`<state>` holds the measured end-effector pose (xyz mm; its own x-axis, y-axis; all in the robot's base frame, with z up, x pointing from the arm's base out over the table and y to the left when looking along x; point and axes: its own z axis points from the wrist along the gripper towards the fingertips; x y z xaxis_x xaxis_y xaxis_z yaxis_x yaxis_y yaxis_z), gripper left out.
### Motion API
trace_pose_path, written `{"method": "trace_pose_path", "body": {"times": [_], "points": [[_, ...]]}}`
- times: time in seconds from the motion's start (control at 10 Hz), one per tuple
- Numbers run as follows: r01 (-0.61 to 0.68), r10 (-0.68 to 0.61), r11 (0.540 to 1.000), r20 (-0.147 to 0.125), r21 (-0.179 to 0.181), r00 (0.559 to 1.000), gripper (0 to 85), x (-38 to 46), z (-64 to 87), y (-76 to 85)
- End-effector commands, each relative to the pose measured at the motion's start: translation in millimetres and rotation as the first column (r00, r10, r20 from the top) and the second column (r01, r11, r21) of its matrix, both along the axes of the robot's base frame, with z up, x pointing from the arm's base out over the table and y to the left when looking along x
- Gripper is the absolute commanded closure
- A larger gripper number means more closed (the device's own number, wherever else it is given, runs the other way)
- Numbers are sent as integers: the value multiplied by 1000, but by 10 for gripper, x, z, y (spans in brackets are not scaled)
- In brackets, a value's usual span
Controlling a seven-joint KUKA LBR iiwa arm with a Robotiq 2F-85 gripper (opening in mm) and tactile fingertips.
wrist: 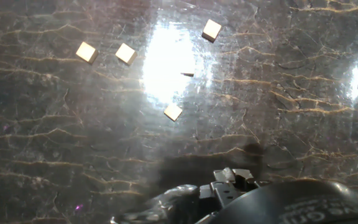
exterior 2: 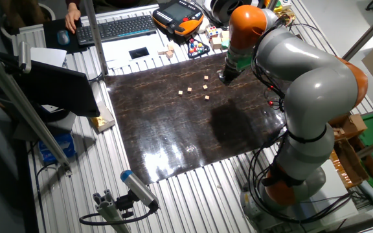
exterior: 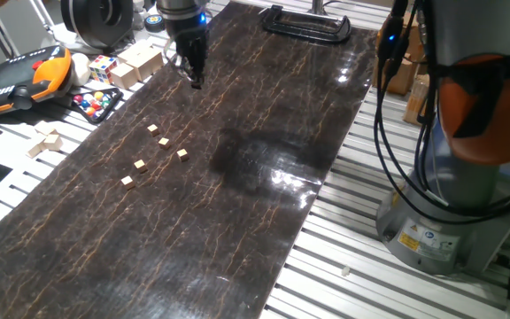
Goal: Stack the blocks in a vertical line of five
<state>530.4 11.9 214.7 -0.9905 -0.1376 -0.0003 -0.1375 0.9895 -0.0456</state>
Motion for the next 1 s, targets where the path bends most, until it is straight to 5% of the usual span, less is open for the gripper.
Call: {"method": "trace_pose_path", "body": {"times": [0.0, 0.6, 0.9], "points": [[1, -1, 1000, 2, -4, 1000, 843, 16, -44, 29], [12, -12, 1000, 30, 3, 999, 843, 78, -477, 184], [28, -29, 1000, 35, 13, 999, 843, 97, -575, 214]]}}
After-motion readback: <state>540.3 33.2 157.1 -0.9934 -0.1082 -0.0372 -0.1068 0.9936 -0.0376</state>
